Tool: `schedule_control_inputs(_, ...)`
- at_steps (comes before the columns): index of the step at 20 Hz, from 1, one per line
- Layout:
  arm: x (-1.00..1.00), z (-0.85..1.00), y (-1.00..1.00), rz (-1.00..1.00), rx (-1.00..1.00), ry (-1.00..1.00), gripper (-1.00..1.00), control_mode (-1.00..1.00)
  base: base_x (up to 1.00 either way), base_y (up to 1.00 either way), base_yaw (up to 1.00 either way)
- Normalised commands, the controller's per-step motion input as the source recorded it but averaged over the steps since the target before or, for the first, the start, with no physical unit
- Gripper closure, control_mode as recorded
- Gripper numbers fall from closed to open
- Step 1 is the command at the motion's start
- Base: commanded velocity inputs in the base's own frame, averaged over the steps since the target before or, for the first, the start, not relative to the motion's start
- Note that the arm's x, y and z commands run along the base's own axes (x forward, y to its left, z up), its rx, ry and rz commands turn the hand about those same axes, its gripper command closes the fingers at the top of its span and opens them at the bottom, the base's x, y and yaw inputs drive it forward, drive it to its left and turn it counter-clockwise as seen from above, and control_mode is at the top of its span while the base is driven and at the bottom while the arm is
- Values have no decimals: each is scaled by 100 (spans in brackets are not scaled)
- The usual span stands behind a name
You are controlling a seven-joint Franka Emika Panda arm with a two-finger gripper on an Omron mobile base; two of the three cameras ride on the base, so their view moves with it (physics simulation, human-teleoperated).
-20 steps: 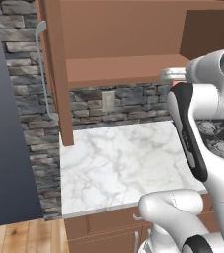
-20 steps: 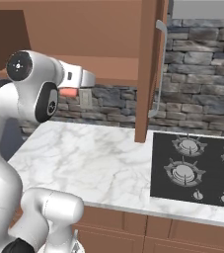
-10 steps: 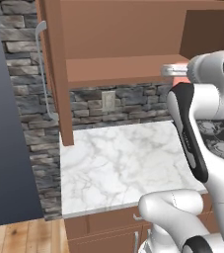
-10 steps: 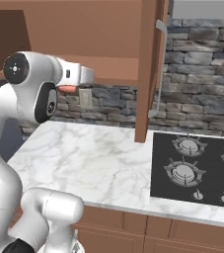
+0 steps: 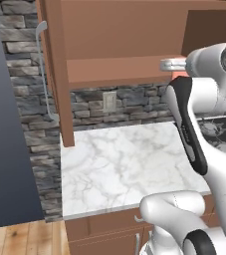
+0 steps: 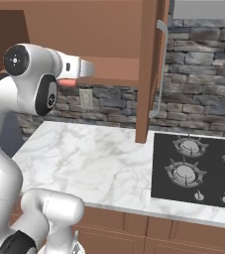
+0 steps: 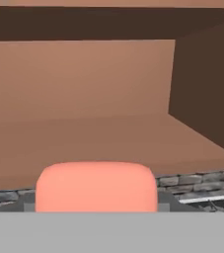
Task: Pick up the bar soap and sponge from the sink, and place them back in the cabinet, and close the cabinet doors.
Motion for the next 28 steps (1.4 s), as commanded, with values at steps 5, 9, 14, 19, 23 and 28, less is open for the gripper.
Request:
schedule_control_inputs(5,40,0,11,0,0,1,100,-100,0,0,0)
schedule_control_inputs(9,51,0,0,0,0,0,100,-100,0,0,0)
schedule_control_inputs(14,45,-6,0,0,0,0,100,-100,0,0,0)
schedule_control_inputs(19,25,-26,0,6,0,1,100,-100,0,0,0)
schedule_control_inputs(23,25,-26,0,6,0,0,100,-100,0,0,0)
schedule_control_inputs(28,23,-5,0,4,1,0,100,-100,0,0,0)
